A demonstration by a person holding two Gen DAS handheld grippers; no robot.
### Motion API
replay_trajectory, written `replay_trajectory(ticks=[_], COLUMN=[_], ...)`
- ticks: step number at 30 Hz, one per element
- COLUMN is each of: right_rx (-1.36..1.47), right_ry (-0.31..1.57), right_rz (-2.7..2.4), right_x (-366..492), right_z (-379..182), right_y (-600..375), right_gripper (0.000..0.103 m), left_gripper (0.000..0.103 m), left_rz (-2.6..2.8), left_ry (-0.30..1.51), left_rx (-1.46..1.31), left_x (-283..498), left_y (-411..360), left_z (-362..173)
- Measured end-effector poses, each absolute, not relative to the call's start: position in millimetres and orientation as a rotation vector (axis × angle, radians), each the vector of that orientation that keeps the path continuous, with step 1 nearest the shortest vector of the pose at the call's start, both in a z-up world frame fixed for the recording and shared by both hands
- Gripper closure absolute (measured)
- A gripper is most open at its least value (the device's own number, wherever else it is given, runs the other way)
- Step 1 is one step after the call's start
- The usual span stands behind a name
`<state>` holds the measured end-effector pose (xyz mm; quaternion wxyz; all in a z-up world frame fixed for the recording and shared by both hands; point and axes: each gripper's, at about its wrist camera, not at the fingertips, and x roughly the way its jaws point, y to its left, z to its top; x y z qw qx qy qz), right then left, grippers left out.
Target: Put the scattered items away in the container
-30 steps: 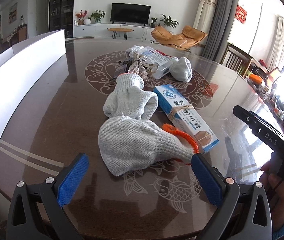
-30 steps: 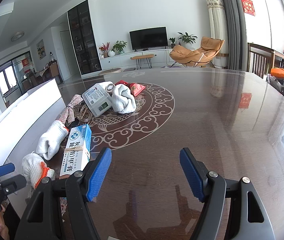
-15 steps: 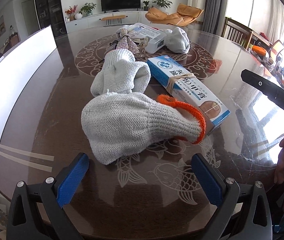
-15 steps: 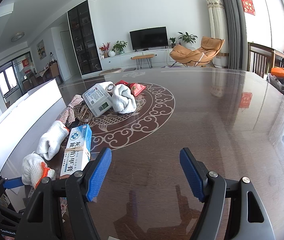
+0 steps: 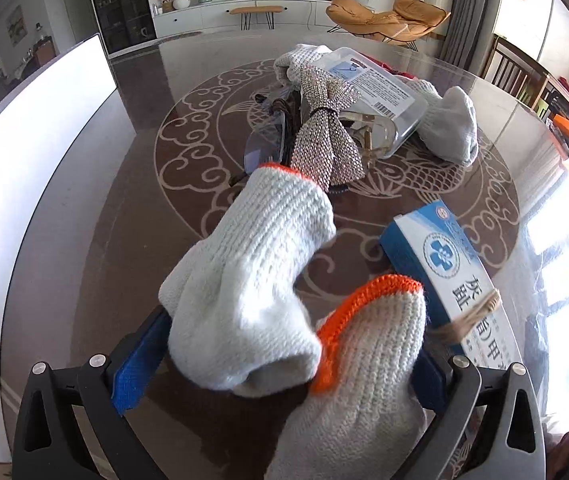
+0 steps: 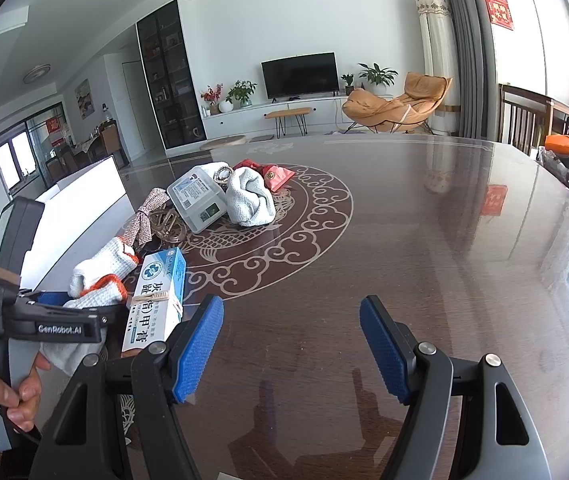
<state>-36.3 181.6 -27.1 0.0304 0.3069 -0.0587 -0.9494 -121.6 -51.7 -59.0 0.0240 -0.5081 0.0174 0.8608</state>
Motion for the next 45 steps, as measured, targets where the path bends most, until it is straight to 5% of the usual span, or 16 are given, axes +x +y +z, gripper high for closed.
replay_trajectory(ticks=[45], right_rx=[0.961], right_ry=[-0.210], right_rz=[-2.916], right_x=[-31.2], right_z=[-26.6], right_y=[186.0], right_gripper=[0.030], left_gripper=[0.000], left_rz=[2.667], left_ry=[0.095], left_rx=[-1.432], left_x=[-148.5], left_y=[-75.2], left_z=[-64.2])
